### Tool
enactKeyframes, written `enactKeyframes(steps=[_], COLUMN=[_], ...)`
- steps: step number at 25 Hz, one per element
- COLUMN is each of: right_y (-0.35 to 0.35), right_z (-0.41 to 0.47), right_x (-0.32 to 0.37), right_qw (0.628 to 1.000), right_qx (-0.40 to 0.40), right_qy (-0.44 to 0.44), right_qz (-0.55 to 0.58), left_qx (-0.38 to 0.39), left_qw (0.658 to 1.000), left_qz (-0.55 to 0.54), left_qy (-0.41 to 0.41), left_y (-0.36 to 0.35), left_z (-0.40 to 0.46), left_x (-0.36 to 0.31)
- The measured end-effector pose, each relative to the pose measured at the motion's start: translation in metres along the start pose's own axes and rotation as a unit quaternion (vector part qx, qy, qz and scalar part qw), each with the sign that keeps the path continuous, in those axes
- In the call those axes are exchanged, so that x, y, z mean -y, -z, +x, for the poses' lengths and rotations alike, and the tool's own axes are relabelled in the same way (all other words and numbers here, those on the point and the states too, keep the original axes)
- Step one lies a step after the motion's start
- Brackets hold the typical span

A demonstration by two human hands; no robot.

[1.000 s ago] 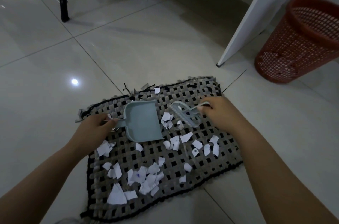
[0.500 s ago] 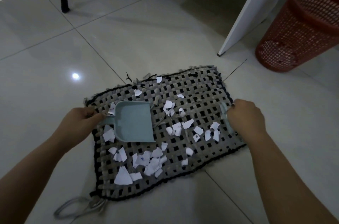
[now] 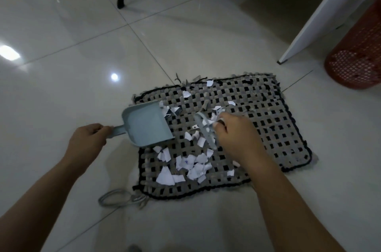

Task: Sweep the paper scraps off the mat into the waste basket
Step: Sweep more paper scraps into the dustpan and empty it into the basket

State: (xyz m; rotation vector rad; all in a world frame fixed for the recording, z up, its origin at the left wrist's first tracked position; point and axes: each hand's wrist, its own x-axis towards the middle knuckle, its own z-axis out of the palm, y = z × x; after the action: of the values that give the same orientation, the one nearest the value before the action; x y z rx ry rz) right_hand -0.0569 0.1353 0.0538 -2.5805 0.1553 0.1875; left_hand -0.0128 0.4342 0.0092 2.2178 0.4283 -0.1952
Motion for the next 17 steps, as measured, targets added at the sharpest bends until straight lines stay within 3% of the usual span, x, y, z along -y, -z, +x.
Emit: enactKeyframes(steps=[5,9,12,17], right_y=[-0.018,-0.055,-0.051,-0.012], right_z=[-0.014,-0.016,0.003,0.033], right_x=[0.047,0.057,0.038,0.003], right_qw=[0.972,0.950,0.957,0.979], right_qx=[0.196,0.291,0.278,0.193], right_qy=[0.068,0.071,0.022,-0.045], right_qz=[0.107,0.087,0.079,0.052], left_qx=[-0.024,-0.019,-0.001,-0.004], left_qw=[0.998,0.996,0.998,1.000], left_qz=[-0.057,-0.081,-0.051,-0.024], left_qy=[0.032,0.040,0.026,0.008], left_y=[0.004,0.007,0.006,0.008], left_z=[0.002,0.002,0.002,0.004], left_x=[0.009,0.012,0.018,0.024])
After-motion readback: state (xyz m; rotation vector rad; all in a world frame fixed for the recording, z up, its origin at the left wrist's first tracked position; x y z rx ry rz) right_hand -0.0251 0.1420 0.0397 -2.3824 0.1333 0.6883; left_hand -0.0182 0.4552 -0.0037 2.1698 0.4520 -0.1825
